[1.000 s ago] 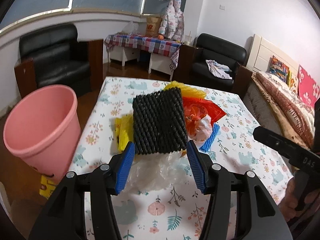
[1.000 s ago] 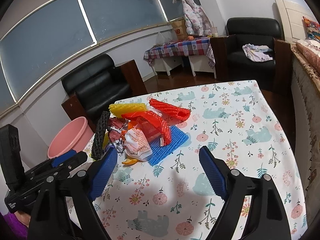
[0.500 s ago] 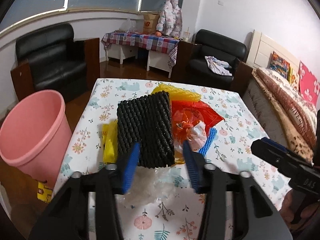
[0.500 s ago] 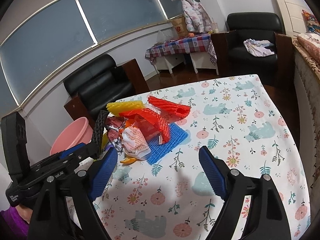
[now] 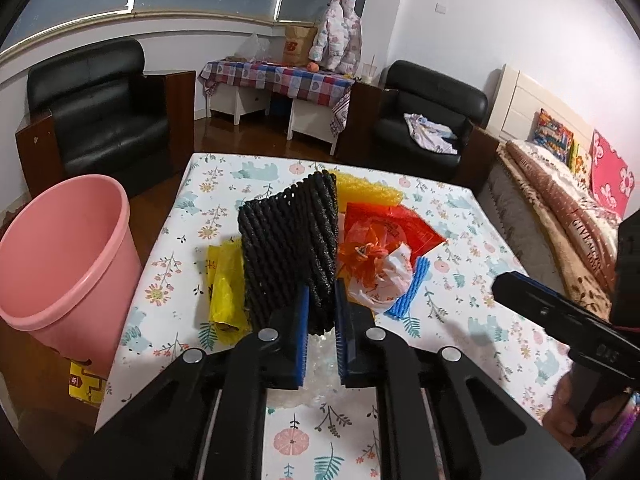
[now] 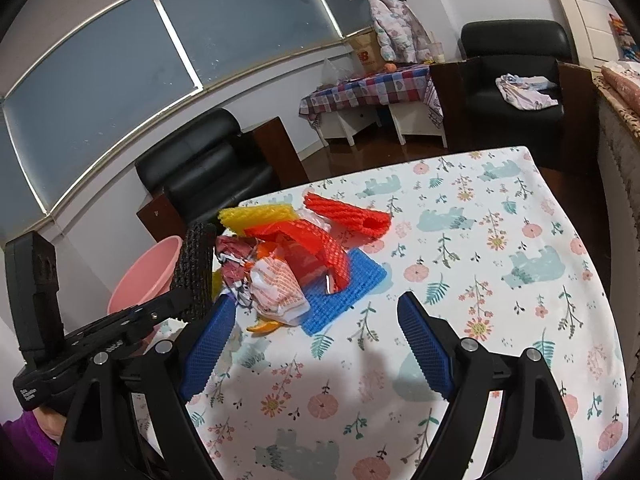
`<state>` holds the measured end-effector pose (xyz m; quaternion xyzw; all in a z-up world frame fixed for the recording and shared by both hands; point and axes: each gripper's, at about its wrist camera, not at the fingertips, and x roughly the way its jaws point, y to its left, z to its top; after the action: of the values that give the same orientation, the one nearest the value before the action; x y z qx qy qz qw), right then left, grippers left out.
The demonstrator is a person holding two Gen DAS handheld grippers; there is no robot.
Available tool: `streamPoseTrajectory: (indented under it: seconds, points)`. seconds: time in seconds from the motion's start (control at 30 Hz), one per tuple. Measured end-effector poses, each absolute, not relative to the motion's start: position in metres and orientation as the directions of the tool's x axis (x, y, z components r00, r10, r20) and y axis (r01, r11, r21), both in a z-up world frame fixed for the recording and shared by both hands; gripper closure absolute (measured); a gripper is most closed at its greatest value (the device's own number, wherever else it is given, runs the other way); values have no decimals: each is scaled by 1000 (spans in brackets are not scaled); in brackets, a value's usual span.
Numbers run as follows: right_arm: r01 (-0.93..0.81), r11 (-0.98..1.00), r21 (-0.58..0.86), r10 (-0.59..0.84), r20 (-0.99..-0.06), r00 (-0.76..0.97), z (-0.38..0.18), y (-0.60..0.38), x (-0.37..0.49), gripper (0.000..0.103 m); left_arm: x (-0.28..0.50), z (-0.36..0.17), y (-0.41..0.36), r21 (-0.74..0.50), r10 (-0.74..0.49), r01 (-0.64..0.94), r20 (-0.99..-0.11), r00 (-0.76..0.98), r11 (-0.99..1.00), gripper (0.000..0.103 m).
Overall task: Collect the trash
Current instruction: 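Lift the black sleeve toward the pink bucket with the left gripper while the right gripper carries a yellow sponge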
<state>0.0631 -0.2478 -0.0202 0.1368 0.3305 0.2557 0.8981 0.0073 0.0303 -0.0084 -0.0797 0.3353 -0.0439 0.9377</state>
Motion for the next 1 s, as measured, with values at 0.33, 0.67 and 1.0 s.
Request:
streamPoseTrajectory:
  seconds: [0.33,0.67,1.0]
  points:
    - [-425,820,384,572,-504,647,-7,-226,84,23,-12,13,55,-242,-176,39,-576,799,970,92]
    - [-613,757,225,627,-512,587,29,-158,108,23,-12,27,79,-282,-174,15,-548,818,959,92]
    - [-659,752,31,521,-641,564,20,-90,138,43,-13,27,109,-313,-138,-51,-552,823,948,92]
